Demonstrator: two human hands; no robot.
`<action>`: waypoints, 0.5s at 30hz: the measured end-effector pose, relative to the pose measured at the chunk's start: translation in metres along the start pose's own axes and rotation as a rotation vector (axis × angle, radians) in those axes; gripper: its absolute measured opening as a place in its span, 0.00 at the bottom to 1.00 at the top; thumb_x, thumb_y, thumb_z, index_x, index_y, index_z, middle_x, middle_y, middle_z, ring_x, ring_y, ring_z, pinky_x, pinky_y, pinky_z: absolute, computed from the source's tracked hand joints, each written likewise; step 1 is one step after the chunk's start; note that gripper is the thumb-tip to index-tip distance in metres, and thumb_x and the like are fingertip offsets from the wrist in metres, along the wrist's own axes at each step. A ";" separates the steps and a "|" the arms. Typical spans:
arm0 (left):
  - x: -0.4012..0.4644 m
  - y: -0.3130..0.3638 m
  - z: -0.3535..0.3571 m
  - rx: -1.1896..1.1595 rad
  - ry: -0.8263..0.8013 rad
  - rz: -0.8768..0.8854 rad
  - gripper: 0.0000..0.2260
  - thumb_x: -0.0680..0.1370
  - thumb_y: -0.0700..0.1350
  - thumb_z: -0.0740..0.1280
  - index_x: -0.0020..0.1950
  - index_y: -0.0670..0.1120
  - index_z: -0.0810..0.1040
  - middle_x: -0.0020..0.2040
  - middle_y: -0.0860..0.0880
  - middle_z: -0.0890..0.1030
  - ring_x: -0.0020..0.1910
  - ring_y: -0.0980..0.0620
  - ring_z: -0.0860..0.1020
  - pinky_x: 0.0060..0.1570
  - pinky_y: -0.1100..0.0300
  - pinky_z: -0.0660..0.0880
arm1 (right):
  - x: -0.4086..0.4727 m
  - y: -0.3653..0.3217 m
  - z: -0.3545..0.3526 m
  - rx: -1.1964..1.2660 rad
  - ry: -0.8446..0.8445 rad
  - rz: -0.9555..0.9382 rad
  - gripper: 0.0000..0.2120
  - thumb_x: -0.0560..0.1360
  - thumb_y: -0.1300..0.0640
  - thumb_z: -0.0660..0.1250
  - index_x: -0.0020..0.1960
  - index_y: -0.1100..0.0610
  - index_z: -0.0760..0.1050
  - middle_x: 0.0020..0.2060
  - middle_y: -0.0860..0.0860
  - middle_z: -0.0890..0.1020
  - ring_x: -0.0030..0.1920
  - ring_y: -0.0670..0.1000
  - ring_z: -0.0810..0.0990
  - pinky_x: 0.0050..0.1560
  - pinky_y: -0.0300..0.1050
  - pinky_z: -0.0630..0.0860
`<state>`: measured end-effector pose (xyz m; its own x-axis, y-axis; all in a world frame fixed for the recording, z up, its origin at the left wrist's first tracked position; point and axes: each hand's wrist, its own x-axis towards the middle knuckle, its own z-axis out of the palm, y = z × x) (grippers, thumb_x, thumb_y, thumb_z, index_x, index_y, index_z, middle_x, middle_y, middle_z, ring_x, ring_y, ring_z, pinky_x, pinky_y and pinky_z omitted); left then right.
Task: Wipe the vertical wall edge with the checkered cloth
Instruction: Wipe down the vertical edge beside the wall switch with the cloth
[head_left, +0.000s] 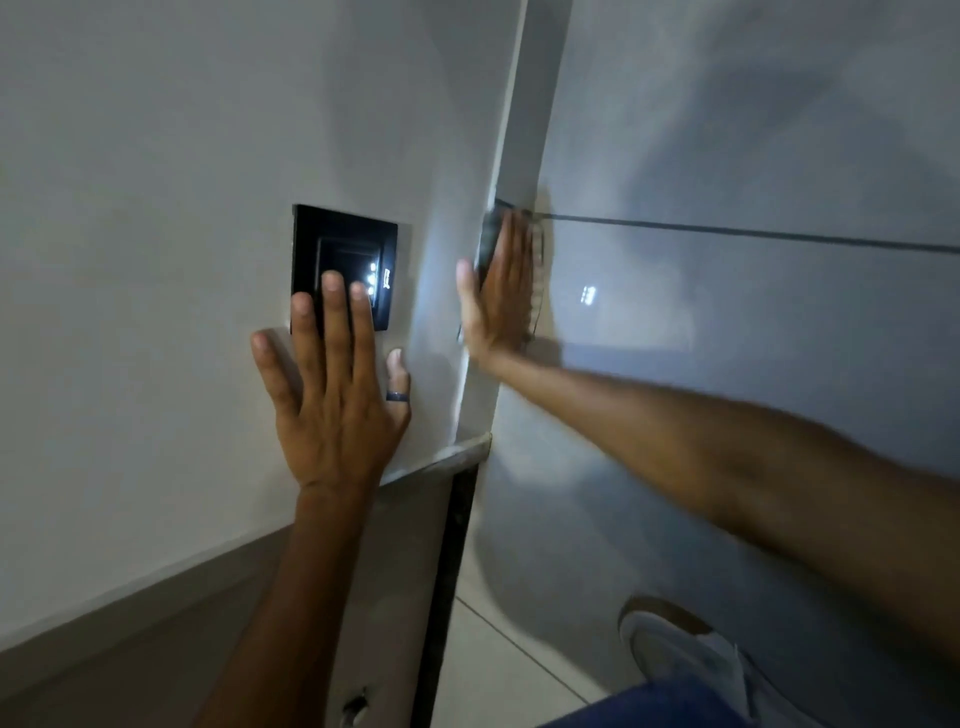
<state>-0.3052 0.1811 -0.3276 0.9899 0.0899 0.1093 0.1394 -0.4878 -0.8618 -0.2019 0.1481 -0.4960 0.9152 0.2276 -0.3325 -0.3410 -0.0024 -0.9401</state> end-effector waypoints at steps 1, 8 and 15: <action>0.000 0.001 0.000 0.001 0.008 0.005 0.31 0.87 0.56 0.61 0.86 0.41 0.62 0.85 0.40 0.63 0.82 0.39 0.59 0.84 0.42 0.33 | 0.026 -0.003 -0.006 -0.026 0.007 -0.045 0.39 0.80 0.37 0.51 0.83 0.61 0.52 0.83 0.60 0.57 0.85 0.58 0.54 0.85 0.57 0.49; 0.002 0.001 -0.002 0.022 0.010 0.007 0.31 0.87 0.57 0.60 0.86 0.41 0.62 0.84 0.41 0.65 0.82 0.38 0.64 0.83 0.42 0.33 | 0.087 -0.023 -0.014 0.016 0.078 -0.082 0.39 0.80 0.38 0.49 0.82 0.62 0.55 0.83 0.59 0.59 0.84 0.58 0.55 0.85 0.52 0.48; 0.006 0.002 0.000 -0.022 -0.003 0.000 0.32 0.87 0.58 0.59 0.87 0.42 0.61 0.85 0.41 0.64 0.82 0.39 0.58 0.80 0.35 0.49 | -0.107 0.026 0.018 -0.089 -0.083 0.012 0.38 0.81 0.36 0.50 0.83 0.49 0.37 0.84 0.46 0.39 0.85 0.47 0.40 0.86 0.56 0.43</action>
<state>-0.2996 0.1812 -0.3285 0.9899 0.0926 0.1077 0.1399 -0.5064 -0.8509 -0.3131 0.1413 -0.4839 0.8889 0.3073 -0.3398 -0.3278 -0.0914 -0.9403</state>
